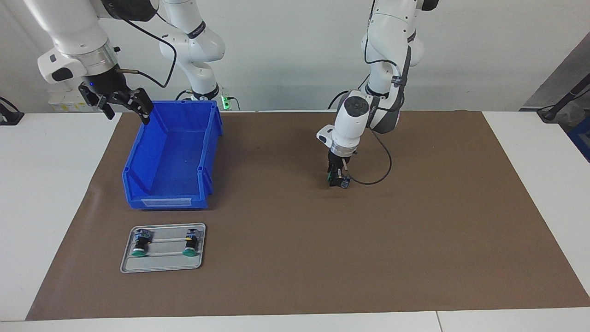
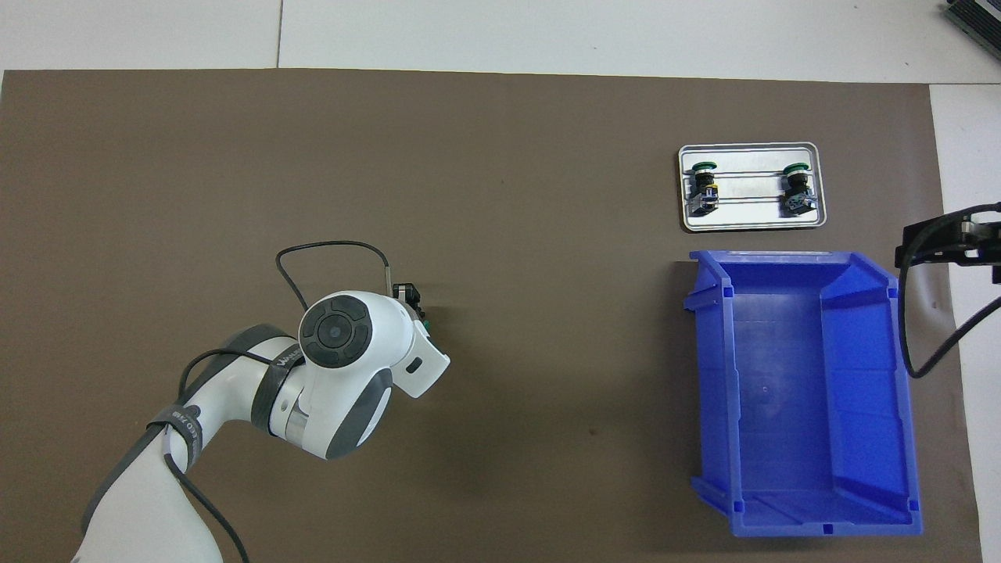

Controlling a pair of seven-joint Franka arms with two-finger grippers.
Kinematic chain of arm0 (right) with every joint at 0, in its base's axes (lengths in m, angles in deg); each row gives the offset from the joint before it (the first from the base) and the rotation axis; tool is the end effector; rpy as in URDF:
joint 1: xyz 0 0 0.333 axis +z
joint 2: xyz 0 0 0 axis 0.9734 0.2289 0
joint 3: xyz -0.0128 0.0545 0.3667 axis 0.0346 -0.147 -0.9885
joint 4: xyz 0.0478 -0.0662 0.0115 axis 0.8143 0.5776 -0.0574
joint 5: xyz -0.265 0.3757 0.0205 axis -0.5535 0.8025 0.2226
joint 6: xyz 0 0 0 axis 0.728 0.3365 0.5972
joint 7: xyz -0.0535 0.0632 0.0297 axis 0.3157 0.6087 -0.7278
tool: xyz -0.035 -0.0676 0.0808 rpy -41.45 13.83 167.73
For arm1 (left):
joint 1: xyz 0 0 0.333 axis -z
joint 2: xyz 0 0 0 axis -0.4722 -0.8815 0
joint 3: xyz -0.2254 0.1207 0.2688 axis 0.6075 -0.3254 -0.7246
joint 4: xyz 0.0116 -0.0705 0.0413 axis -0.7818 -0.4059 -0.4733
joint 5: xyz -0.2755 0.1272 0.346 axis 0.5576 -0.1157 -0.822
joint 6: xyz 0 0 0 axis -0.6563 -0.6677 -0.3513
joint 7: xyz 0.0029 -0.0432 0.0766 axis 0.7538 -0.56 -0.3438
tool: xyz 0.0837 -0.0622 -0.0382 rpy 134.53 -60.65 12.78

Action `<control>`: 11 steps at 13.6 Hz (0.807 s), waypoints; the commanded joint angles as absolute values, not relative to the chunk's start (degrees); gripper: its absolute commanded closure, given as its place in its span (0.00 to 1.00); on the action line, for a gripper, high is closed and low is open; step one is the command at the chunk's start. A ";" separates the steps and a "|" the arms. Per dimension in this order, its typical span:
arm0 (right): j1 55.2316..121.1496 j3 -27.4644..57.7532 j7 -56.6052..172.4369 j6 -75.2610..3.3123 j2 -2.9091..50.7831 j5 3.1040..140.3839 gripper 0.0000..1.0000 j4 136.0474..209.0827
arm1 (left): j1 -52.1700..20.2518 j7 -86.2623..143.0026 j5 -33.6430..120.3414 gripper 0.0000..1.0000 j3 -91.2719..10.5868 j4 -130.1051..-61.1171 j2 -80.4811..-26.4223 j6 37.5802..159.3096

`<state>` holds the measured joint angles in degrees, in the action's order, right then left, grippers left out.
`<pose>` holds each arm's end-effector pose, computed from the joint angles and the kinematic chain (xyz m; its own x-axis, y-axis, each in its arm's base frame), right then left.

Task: Place and press button with both arms
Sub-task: 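Press down on the green button with the left gripper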

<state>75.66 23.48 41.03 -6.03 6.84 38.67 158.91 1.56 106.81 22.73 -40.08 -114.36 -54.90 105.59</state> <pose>0.6060 -0.0288 0.6927 0.9811 -0.1933 -0.0053 -0.1929 -0.9802 0.0440 0.5129 -0.3322 0.2903 -0.0427 -0.9936 0.1044 -0.9972 0.0360 -0.0648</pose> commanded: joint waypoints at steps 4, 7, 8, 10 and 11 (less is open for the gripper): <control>75.10 23.22 42.18 -5.12 5.87 40.10 0.00 159.34 | 1.80 106.57 23.22 0.86 -41.00 -115.08 -54.47 107.19; 75.10 23.22 42.18 -5.12 5.87 40.10 0.00 159.34 | 1.36 105.43 23.22 0.90 -41.00 -114.30 -54.64 107.19; 75.10 23.22 42.18 -5.12 5.87 40.10 0.00 159.34 | 1.09 104.90 23.22 0.90 -41.00 -113.68 -54.82 107.19; 75.10 23.22 42.27 -5.12 5.87 40.10 0.00 159.34 | 0.66 103.32 23.22 0.90 -41.09 -112.28 -55.34 107.10; 75.10 23.22 42.18 -5.12 5.87 40.10 0.00 159.34 | 0.39 103.23 23.22 0.90 -41.09 -112.19 -55.34 107.10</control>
<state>75.66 23.48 41.03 -6.03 6.84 38.67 158.91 1.16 104.17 22.75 -41.16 -113.26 -54.86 106.53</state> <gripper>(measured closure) 0.000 0.894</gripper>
